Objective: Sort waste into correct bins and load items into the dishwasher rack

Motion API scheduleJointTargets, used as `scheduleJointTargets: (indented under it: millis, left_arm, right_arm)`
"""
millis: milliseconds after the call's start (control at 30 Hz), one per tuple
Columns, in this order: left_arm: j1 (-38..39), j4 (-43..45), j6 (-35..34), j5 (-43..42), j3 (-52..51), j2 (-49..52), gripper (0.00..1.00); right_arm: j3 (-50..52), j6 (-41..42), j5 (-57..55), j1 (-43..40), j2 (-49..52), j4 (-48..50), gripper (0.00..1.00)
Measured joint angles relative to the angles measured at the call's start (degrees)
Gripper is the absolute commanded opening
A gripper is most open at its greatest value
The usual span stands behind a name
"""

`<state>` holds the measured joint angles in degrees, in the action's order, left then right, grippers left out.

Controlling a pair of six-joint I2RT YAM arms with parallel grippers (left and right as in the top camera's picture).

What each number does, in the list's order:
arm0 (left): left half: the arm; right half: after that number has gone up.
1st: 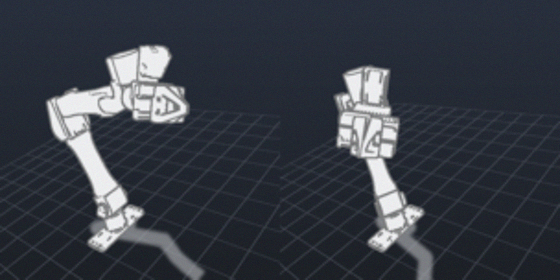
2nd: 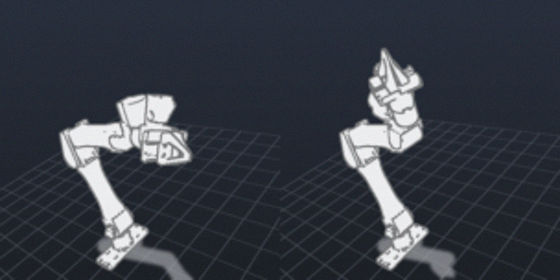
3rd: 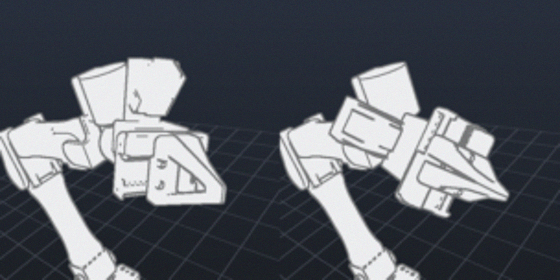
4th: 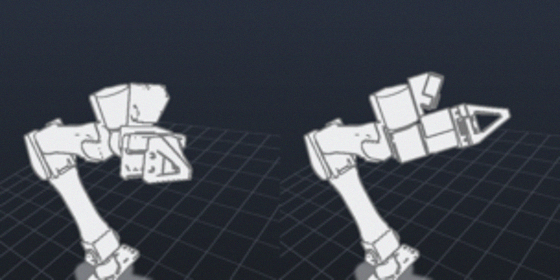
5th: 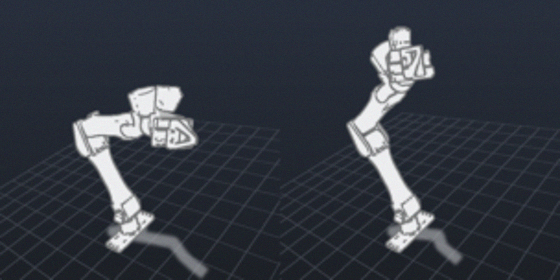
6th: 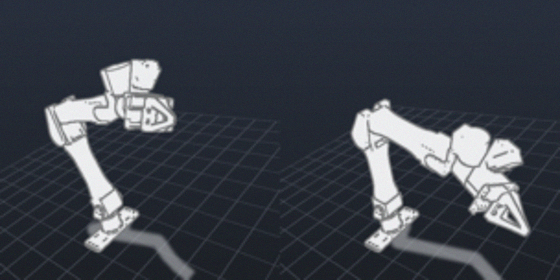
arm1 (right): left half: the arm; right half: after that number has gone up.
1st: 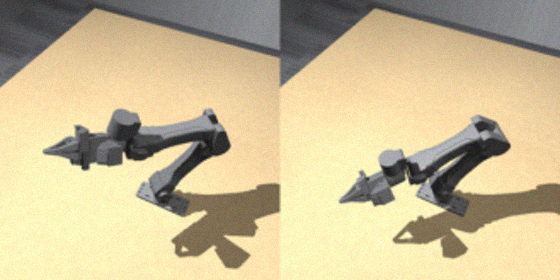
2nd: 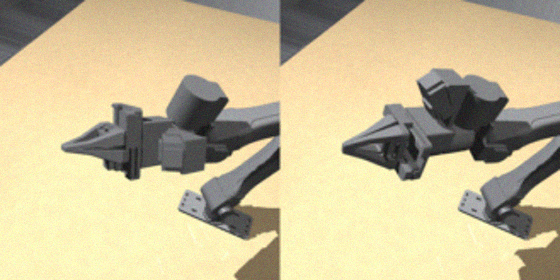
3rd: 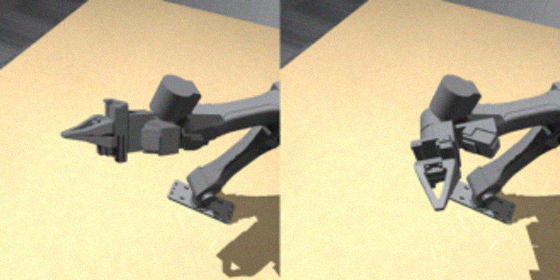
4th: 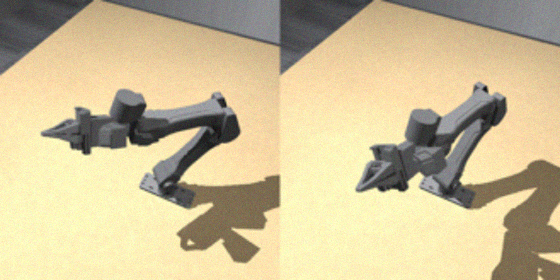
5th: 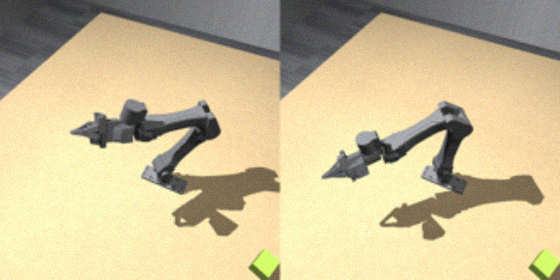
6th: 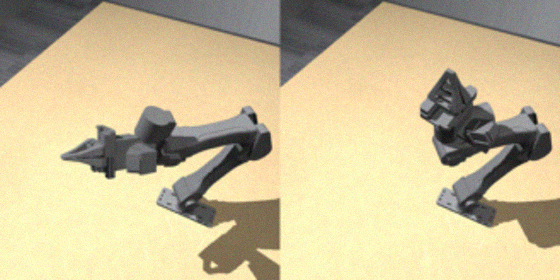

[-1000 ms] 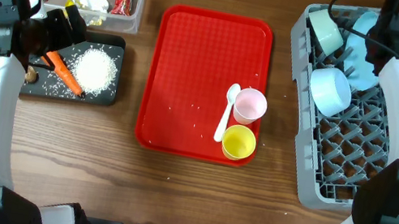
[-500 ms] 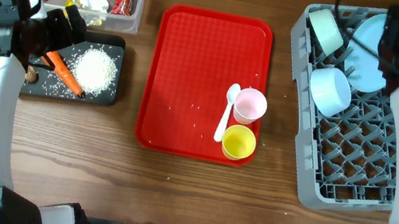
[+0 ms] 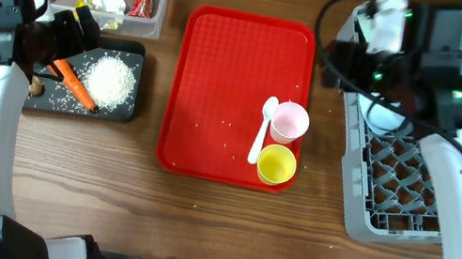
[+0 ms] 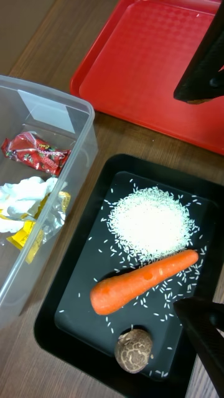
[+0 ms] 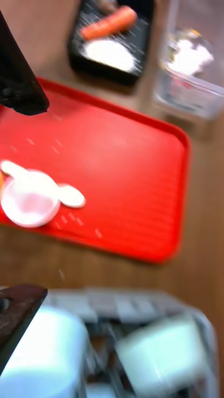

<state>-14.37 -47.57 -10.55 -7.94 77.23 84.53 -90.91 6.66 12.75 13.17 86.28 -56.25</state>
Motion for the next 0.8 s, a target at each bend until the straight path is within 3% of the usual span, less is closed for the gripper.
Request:
scheduleJointTargets:
  millis: [300,800]
  left_arm:
    - [0.0,0.0,0.0,0.0,0.0,0.0,1.00]
    - [0.0,0.0,0.0,0.0,0.0,0.0,1.00]
  right_arm:
    - [6.4,2.8,3.2,3.3,0.6,-1.0,0.89]
    - [7.6,3.2,5.7,3.8,0.7,-2.3,0.91]
